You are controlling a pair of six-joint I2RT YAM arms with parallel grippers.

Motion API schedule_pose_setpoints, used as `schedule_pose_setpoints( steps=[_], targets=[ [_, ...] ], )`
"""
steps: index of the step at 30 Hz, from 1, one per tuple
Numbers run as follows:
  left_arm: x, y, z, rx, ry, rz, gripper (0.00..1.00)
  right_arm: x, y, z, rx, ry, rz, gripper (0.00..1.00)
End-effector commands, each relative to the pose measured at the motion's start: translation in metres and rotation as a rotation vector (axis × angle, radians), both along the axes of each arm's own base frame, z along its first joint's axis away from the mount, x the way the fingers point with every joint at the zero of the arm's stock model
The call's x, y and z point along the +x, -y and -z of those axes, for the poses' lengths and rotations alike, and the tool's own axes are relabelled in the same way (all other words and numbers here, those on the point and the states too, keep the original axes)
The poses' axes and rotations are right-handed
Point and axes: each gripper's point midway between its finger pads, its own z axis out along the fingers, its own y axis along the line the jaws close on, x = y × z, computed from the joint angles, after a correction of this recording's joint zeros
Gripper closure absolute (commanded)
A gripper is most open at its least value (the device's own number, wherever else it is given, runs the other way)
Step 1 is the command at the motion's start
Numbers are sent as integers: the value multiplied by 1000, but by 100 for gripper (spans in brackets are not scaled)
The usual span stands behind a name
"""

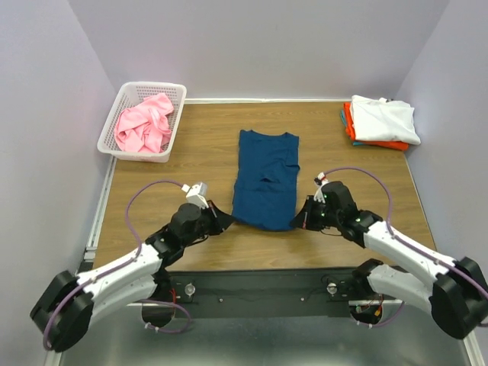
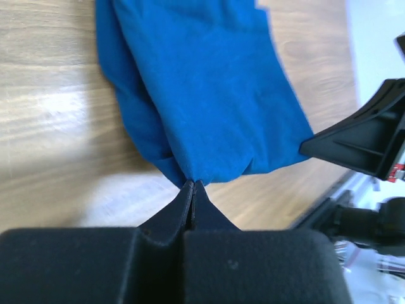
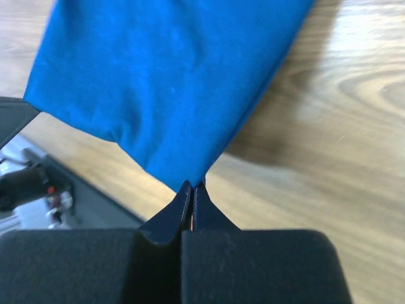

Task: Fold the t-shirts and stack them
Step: Fold the tshirt

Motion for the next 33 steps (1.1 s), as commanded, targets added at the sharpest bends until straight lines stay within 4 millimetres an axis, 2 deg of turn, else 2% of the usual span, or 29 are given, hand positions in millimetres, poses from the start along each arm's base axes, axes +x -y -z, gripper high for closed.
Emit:
schedule_pose_setpoints(
  steps=[1,2,3,6,8,10,13,15,16,17,19,20,22,23,25,26,27,29,30,32,33],
  targets=[
    [-13,-14,-8,-49,-19,-55,100,-26,-1,-13,43,-63,-31,99],
    [-16,-13,-13,-76,-15,-49,100,-27,-3,-19,59,-55,-35,99],
    [-18,-12,-30,-125,25,-39,100,-29,-5,-29,85,-41,-42,99],
    [-28,-11,-48,-171,50,2,100,-36,-12,-48,148,-30,-78,99],
    [-31,-17,-61,-183,63,-14,100,-39,-15,-64,186,-5,-100,99],
    [-29,-26,-69,-178,84,-56,100,-42,-18,-75,211,6,-118,99],
    [-27,-30,-94,-199,134,-71,100,-41,-20,-97,248,56,-132,99],
    [-25,-32,-102,-200,150,-85,100,-39,-21,-109,257,83,-139,99],
    [-21,-35,-103,-188,152,-106,100,-38,-21,-111,255,88,-140,99],
    [-19,-35,-112,-185,172,-109,100,-37,-21,-114,257,94,-140,99],
    [-11,-37,-119,-169,188,-140,100,-29,-19,-122,251,128,-100,99],
    [-8,-38,-131,-175,207,-155,100,-25,-17,-123,242,140,-79,99],
    [3,-42,-132,-138,211,-204,100,-13,-11,-129,214,178,-19,99],
    [7,-43,-140,-138,221,-219,100,-9,-9,-130,204,186,0,99],
    [16,-42,-140,-99,228,-240,100,2,-4,-129,174,199,51,99],
    [20,-42,-148,-100,239,-252,100,5,-4,-130,166,203,64,99],
    [25,-40,-144,-72,230,-260,100,10,-2,-129,151,207,82,99],
    [34,-41,-154,-65,256,-290,100,18,-3,-125,126,199,101,99],
    [39,-39,-151,-52,252,-296,100,27,0,-129,112,216,134,99],
    [48,-35,-161,-51,288,-300,100,38,3,-134,93,236,177,99],
    [54,-33,-156,-28,280,-303,100,44,6,-136,77,255,208,99]
  ],
)
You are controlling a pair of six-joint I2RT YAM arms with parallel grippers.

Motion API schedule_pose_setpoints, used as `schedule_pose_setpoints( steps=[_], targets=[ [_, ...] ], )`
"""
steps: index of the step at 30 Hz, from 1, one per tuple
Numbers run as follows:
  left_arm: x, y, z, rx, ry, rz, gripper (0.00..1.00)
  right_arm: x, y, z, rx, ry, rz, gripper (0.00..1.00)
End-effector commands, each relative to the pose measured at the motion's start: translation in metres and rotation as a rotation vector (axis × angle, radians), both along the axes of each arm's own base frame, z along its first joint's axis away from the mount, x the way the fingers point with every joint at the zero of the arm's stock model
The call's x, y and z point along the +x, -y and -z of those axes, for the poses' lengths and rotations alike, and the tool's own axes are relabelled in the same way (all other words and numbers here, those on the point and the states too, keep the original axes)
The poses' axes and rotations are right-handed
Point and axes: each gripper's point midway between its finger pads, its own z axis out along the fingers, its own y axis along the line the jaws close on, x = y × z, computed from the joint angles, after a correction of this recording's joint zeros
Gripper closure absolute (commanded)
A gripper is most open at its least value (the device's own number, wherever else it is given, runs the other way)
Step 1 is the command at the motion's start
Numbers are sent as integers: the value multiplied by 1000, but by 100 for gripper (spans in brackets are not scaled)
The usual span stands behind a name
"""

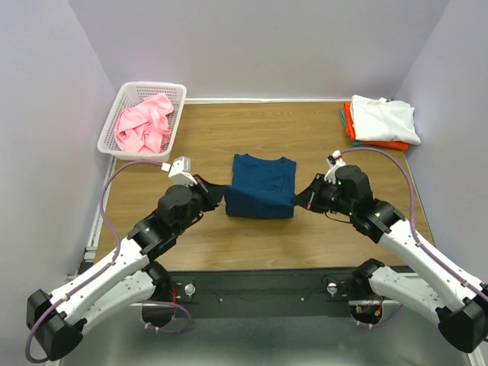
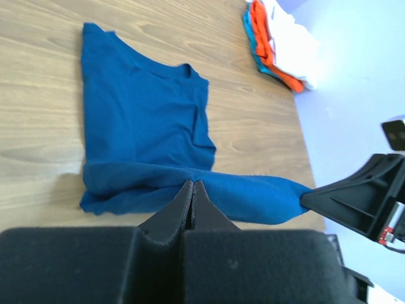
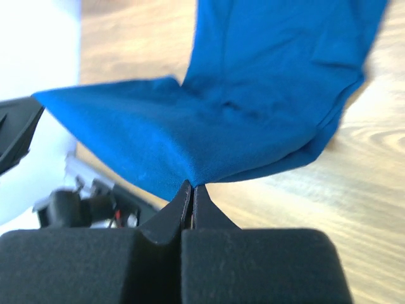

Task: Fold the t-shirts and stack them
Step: Fold the tshirt

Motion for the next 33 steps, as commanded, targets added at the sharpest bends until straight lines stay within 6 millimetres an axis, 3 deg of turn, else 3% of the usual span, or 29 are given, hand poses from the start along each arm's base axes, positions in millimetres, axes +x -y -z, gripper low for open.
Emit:
schedule_pose_setpoints(
  steps=[1,2,4,5,9,17,19,20,26,33],
  targets=[
    [29,-5,-19,38,79,-87,100,30,15,-19,-48,76,154,99],
    [37,-7,-25,43,93,-102,100,33,15,-19,-54,77,163,99],
    [50,-6,-16,82,68,-104,100,42,19,-24,-64,99,203,99],
    [58,-5,-25,80,92,-99,100,46,18,-20,-77,91,210,99],
    [82,-4,-16,125,73,-105,100,61,17,-15,-119,85,233,99],
    [119,4,-23,181,86,-94,100,99,19,-27,-143,119,323,99],
    [128,6,-16,202,74,-81,100,106,18,-28,-146,122,320,99],
    [132,8,-21,201,84,-73,100,109,17,-23,-161,113,315,99],
    [160,14,-11,236,61,-57,100,130,31,-12,-168,83,354,99],
    [189,20,23,270,-14,-24,100,151,33,18,-125,-2,294,99]
  ],
)
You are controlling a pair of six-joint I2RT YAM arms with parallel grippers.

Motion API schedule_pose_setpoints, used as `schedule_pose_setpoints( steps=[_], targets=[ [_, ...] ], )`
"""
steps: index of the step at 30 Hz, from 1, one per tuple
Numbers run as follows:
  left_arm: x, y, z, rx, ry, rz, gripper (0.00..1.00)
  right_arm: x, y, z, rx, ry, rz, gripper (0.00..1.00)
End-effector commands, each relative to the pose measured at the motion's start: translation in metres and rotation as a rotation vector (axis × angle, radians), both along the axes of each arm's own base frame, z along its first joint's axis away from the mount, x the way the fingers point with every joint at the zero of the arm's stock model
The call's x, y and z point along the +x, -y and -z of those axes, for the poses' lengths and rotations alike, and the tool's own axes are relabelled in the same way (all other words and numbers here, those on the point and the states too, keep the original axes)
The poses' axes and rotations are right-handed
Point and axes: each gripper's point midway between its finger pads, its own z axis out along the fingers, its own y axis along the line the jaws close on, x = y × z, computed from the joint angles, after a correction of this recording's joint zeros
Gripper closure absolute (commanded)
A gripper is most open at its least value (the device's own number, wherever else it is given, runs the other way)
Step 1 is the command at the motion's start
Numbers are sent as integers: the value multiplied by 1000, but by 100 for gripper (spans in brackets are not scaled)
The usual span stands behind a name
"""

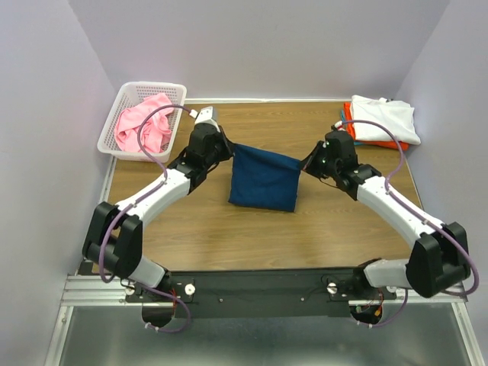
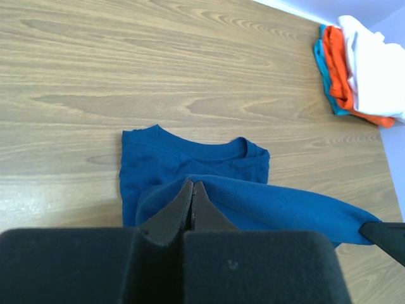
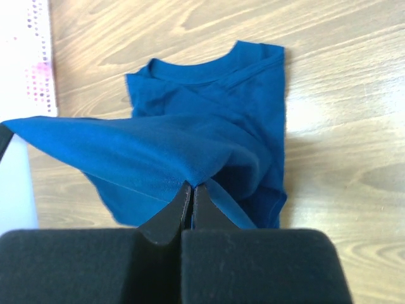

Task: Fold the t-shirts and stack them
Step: Fold the tshirt

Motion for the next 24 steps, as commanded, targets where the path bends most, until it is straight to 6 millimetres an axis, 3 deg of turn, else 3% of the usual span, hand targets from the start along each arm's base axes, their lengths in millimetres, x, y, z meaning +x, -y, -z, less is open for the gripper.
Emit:
schedule_pose_setpoints(
  steps=[1,6,7,8,15,17,20,21,22,24],
  targets=[
    [21,-1,2,18,9,18,100,19,-4,6,41,-12,-53,99],
    [38,-2,25,44,-38,15,100,34,-5,31,65,-73,-74,99],
    [41,-2,37,59,-63,10,100,36,-6,34,74,-83,-83,99],
    [46,-3,37,59,-64,6,100,38,-7,45,73,-110,-88,99],
    [68,0,60,72,-103,19,100,58,-3,70,95,-169,-84,99],
    [72,4,74,72,-136,43,100,64,-3,72,101,-173,-79,96],
    [79,7,83,80,-151,50,97,72,-3,81,103,-193,-88,81],
    [81,8,83,80,-151,55,88,73,-4,82,101,-193,-96,80],
    [81,9,85,84,-152,66,56,77,-5,81,99,-188,-104,74],
    [83,10,81,89,-140,70,25,81,-5,76,89,-165,-118,61]
  ],
)
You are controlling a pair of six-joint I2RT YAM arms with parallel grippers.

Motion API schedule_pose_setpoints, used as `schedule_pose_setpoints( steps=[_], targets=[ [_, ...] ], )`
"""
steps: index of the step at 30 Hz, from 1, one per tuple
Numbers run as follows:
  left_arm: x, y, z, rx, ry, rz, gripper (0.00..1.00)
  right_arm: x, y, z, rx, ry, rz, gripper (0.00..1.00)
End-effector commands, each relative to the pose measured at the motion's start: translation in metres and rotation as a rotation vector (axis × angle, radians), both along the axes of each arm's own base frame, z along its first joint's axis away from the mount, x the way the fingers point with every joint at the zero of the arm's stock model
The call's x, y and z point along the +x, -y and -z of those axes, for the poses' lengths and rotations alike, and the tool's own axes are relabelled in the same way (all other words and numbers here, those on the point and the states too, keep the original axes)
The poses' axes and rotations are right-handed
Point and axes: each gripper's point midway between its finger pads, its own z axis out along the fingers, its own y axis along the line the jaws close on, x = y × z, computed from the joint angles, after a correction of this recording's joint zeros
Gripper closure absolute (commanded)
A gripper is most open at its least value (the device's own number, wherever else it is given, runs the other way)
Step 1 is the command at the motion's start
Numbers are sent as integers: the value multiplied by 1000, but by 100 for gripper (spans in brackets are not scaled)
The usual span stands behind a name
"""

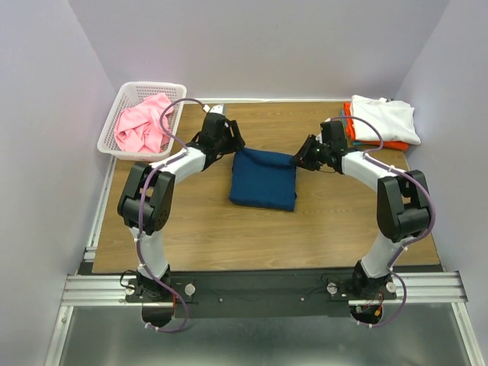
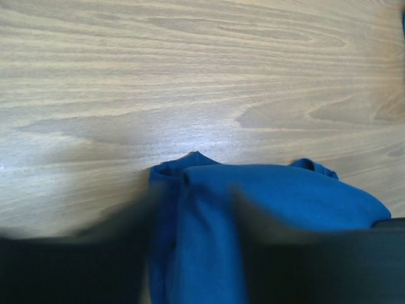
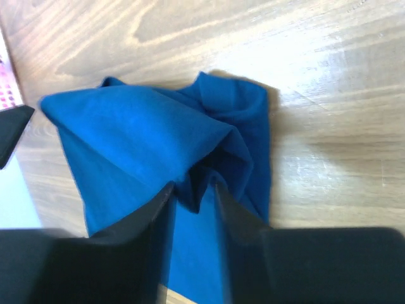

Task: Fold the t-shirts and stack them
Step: Fold the tshirt

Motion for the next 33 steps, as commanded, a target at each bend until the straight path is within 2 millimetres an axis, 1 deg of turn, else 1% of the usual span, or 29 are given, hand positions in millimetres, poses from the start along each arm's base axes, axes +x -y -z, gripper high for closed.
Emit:
schedule_pose_setpoints(
  steps=[1,2,3,4,6,7,8,9,10,11,12,14,15,16,18,19,20,21,22,23,24,25,26,27,28,29,30,32,33],
  targets=[
    [7,2,-16,6,39,36,8,15,-4,-19,6,69,-51,41],
    [7,2,-20,5,47,39,2,17,-5,-25,5,89,-62,28],
    [7,2,-25,3,58,38,2,18,-5,-31,-2,112,-74,1],
    [6,3,-36,-7,77,43,2,18,-5,-34,-1,119,-77,0],
    [1,3,-42,-12,87,48,2,15,-6,-48,5,152,-89,0],
    [-3,3,-51,-20,103,51,2,11,-5,-48,8,149,-89,0],
    [-9,7,-48,-24,95,62,2,7,-7,-60,21,172,-97,0],
    [-13,9,-50,-30,98,71,2,3,-8,-61,31,172,-107,0],
    [-19,17,-58,-49,113,96,2,-6,-14,-62,58,163,-140,0],
    [-23,18,-58,-60,113,101,2,-10,-18,-63,74,163,-161,0],
    [-33,25,-50,-73,95,121,2,-17,-25,-65,89,161,-190,0],
    [-40,36,-56,-114,120,162,2,-26,-38,-65,128,157,-246,0],
    [-45,42,-52,-122,115,179,2,-29,-44,-64,144,149,-262,0],
    [-43,46,-47,-127,110,190,2,-26,-49,-62,164,152,-275,0],
    [-36,53,-47,-138,113,200,2,-20,-53,-61,183,141,-268,0],
    [-34,58,-31,-129,81,225,2,-14,-54,-52,182,124,-263,0],
    [-27,62,-34,-136,89,229,2,-8,-56,-53,188,122,-252,0],
    [-24,64,-31,-138,83,232,2,-3,-56,-52,184,127,-250,0],
    [-22,65,-21,-128,66,230,2,2,-57,-38,172,103,-243,0],
    [-16,66,-25,-127,80,223,2,9,-59,-41,169,118,-246,0],
    [-13,66,-16,-115,69,214,2,12,-60,-36,166,111,-252,0],
    [-8,65,-14,-105,68,208,2,15,-61,-33,167,106,-254,0],
    [-7,61,-7,-85,48,204,2,20,-60,-20,158,79,-238,0],
    [-3,63,-7,-84,50,209,2,26,-60,-21,157,88,-231,0],
    [-2,63,2,-78,35,212,2,30,-60,-18,152,85,-226,0],
    [-1,62,5,-77,29,210,2,32,-59,-9,142,69,-212,0],
    [-1,62,9,-74,26,213,2,35,-58,-7,139,67,-203,0],
    [3,59,23,-53,8,187,2,38,-56,-1,127,61,-192,0],
    [6,58,24,-43,8,180,2,38,-54,6,122,49,-189,0]
  ],
)
